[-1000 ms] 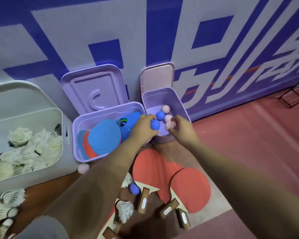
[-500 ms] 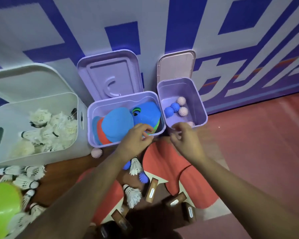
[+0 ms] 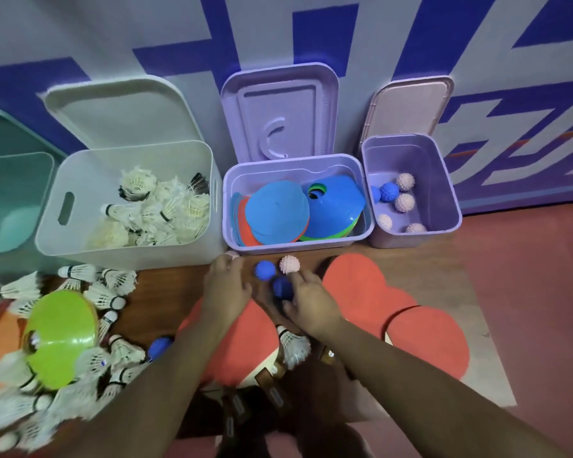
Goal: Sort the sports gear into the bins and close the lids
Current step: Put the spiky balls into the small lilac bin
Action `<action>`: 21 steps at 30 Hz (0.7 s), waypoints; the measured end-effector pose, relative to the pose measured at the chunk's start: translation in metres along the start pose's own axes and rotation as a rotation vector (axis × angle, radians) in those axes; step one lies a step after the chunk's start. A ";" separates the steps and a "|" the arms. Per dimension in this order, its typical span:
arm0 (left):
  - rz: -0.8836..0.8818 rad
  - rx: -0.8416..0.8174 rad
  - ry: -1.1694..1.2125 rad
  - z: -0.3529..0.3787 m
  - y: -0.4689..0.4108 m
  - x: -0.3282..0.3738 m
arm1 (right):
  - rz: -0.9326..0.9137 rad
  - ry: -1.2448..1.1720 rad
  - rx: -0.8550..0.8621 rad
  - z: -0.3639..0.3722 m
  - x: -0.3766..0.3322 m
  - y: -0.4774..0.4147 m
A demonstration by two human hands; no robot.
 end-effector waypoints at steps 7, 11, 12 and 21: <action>0.052 -0.040 -0.054 0.011 -0.013 -0.031 | 0.005 0.268 -0.048 0.037 -0.016 -0.027; 0.083 -0.014 -0.083 0.009 -0.020 -0.043 | 0.012 0.382 0.048 0.038 -0.018 -0.030; 0.089 0.004 -0.089 0.009 -0.020 -0.044 | 0.014 0.422 0.075 0.038 -0.019 -0.030; -0.036 0.033 0.098 0.009 -0.017 -0.056 | -0.017 0.362 0.156 0.037 -0.022 -0.021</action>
Point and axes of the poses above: each hand's wrist, its own y-axis away from the middle knuckle, its own z-axis out of the palm, x = y × z, the point moved 8 cm from there along -y, towards the middle knuckle, and after that the axes turned 14 degrees about y, right-handed, at the moved point
